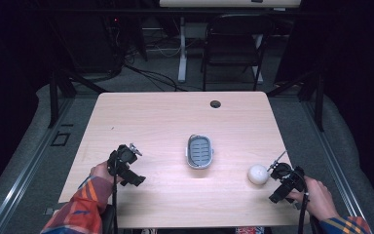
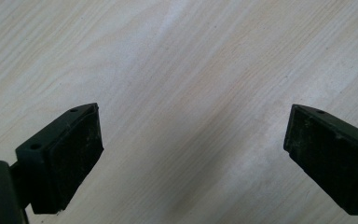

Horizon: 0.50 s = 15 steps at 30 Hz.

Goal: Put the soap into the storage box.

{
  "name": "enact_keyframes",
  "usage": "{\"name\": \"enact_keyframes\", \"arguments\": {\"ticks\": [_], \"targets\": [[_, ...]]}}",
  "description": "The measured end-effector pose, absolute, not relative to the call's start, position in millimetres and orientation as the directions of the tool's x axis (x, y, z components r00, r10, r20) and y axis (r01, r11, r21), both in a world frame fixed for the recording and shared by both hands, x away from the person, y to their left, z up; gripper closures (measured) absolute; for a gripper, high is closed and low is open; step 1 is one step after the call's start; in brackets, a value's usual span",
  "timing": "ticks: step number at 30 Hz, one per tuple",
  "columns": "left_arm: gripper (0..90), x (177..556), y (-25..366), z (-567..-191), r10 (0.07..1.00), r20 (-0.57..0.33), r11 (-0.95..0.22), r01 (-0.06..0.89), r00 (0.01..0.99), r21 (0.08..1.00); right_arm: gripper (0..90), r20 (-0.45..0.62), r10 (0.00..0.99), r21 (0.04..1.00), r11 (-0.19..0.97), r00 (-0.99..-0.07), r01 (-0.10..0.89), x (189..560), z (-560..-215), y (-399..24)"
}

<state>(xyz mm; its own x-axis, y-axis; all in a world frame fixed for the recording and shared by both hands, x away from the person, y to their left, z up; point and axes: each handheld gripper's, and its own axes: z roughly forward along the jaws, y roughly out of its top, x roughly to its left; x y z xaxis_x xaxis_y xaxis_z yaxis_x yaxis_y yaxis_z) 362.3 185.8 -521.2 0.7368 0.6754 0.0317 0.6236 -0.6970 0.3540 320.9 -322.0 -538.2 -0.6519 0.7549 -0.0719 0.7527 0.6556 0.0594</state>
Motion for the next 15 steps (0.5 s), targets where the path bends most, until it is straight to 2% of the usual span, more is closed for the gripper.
{"name": "enact_keyframes", "arguments": {"ticks": [15], "targets": [[3.8, 361.7, 185.6, -521.4, 0.673, 0.026, -0.698, 0.623, 0.739, 0.353, 0.6, -0.077, 0.749, 0.075, 0.663, -0.658, 0.745, 319.9, -536.9, -319.0]]}}
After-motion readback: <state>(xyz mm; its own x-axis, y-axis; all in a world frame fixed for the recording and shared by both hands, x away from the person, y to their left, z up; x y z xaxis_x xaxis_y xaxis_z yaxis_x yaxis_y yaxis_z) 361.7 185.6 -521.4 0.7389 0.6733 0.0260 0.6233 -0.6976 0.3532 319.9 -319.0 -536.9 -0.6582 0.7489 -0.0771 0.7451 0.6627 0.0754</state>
